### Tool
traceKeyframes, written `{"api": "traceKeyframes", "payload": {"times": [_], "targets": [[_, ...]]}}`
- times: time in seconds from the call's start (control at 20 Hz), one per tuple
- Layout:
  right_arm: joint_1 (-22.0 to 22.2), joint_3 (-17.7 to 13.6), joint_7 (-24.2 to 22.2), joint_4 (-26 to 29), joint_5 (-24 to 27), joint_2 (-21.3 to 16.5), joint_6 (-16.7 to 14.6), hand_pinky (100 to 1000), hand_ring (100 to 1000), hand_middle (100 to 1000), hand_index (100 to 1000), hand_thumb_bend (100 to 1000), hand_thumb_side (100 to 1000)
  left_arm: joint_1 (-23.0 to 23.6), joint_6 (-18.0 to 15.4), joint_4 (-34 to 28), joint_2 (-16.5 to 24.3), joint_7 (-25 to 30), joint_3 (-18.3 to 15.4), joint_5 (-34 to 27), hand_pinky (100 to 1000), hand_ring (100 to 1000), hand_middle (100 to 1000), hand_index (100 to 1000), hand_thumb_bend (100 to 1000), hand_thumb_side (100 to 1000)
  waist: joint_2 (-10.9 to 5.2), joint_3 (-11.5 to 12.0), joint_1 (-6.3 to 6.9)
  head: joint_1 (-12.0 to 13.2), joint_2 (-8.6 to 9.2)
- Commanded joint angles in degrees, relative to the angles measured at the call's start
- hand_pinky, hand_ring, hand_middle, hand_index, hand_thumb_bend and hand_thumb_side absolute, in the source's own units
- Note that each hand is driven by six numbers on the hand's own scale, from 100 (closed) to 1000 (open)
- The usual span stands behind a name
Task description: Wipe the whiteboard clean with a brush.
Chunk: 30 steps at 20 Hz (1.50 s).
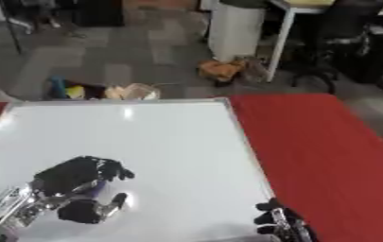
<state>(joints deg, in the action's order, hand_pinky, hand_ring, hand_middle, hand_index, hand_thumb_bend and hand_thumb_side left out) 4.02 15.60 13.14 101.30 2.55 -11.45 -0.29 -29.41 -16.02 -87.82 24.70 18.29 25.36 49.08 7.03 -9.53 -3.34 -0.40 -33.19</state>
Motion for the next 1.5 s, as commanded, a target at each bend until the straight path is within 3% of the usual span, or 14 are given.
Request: {"api": "traceKeyframes", "payload": {"times": [0.05, 0.25, 0.65, 1.05, 1.25, 1.5], "targets": [[-0.3, 0.0, 0.0, 0.4, 0.0, -1.2, -0.2, 597, 630, 479, 680, 100, 889, -0.2, 0.9, -4.0, 1.2, 0.8, -0.8, -3.0, 647, 627, 686, 867, 100, 916, -0.73, 0.0, 0.11, -0.3, -0.20], [-0.3, -0.1, 0.1, 0.5, 0.0, -1.3, -0.3, 598, 631, 479, 680, 100, 889, 0.8, 3.7, -8.1, 1.5, -0.5, -3.2, -9.0, 685, 636, 701, 873, 100, 938, -0.80, 0.3, 0.10, -0.6, -0.26], [0.1, -0.3, 0.2, 0.5, 0.1, -1.4, -0.2, 598, 631, 479, 680, 100, 886, 3.3, 9.2, -13.3, 2.2, -5.1, -10.6, -28.8, 670, 619, 710, 902, 100, 980, -1.50, 0.9, 0.03, -1.0, -0.47], [0.5, -0.6, 0.6, 0.5, 0.1, -1.6, -0.2, 598, 631, 479, 680, 100, 886, 7.2, 16.0, -13.8, 3.4, -10.2, -20.0, -53.4, 640, 588, 709, 936, 228, 1000, -2.14, 1.6, 0.16, -1.6, -0.57], [0.6, -0.7, 0.7, 0.4, 0.1, -1.5, -0.2, 598, 631, 479, 680, 100, 888, 8.7, 18.9, -12.2, 3.4, -12.4, -23.2, -60.0, 625, 573, 698, 948, 265, 1000, -2.11, 1.9, 0.20, -1.6, -0.86], [0.5, -0.6, 0.7, 0.3, 0.1, -1.4, -0.3, 598, 632, 479, 680, 100, 886, 9.8, 20.3, -10.2, 3.2, -13.1, -24.6, -64.7, 618, 564, 692, 957, 298, 1000, -2.05, 2.2, 0.07, -1.8, -0.90]]}}
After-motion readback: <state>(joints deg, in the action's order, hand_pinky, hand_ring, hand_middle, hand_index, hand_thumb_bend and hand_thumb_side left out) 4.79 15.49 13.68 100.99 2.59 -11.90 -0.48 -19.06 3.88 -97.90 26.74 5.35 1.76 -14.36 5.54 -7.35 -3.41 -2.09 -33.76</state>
